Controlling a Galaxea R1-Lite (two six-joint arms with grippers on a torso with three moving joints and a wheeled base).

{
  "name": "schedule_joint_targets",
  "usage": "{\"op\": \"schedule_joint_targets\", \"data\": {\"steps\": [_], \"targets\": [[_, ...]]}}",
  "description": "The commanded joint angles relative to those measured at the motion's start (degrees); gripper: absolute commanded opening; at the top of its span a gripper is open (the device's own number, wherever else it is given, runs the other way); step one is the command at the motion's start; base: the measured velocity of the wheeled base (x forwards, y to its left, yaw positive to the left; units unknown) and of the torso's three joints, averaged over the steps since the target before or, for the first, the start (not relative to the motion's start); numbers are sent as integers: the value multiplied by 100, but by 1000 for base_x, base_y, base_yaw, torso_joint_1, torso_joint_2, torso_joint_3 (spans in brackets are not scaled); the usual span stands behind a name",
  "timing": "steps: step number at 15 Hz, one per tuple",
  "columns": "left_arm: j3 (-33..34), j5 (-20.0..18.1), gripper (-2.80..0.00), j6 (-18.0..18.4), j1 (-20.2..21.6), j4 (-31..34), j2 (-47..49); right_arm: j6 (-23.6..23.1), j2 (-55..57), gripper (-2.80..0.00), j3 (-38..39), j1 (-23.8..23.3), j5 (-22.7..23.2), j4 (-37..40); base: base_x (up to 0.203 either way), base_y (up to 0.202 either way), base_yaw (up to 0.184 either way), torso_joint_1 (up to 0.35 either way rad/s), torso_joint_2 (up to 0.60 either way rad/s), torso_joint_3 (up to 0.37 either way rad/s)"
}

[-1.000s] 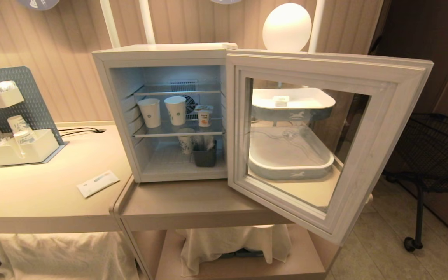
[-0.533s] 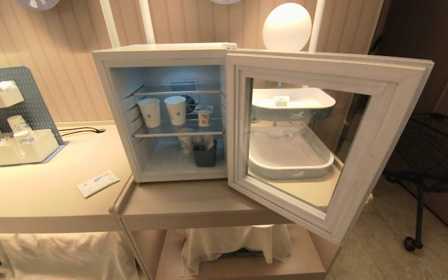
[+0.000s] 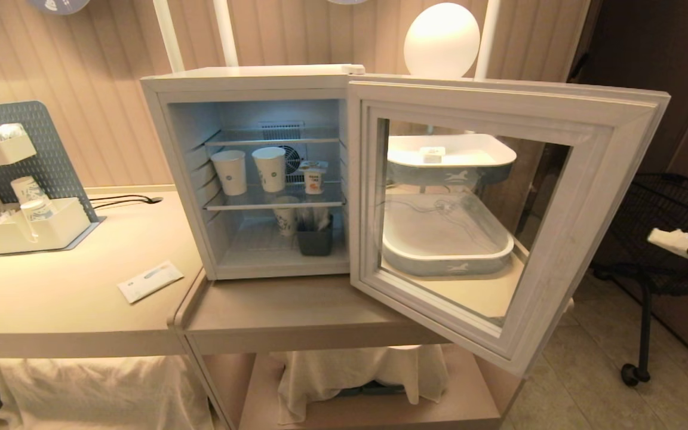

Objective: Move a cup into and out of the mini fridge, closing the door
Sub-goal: Close the freezer door

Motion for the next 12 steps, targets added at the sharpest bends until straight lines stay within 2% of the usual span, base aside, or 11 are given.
{"op": "schedule_joint_targets", "data": {"steps": [1, 2, 3, 4, 8, 12], "targets": [[7, 4, -280, 0, 1, -7, 6, 41, 818, -280, -88, -162, 2615, -309, 0, 0, 0, 0, 0, 0], [7, 4, -280, 0, 1, 1, 6, 85, 886, -280, -105, -178, 3207, -372, 0, 0, 0, 0, 0, 0], [7, 4, -280, 0, 1, -6, 6, 157, 917, -280, -104, -129, 3561, -401, 0, 0, 0, 0, 0, 0], [7, 4, -280, 0, 1, -7, 6, 209, 916, -280, -92, 75, 3656, -410, 0, 0, 0, 0, 0, 0], [7, 4, -280, -27, 1, 2, 6, 229, 860, -280, 20, 917, 3664, -414, 0, 0, 0, 0, 0, 0], [7, 4, -280, -44, 1, 2, 6, 242, 635, -280, 99, 1463, 3461, -414, 0, 0, 0, 0, 0, 0]]}}
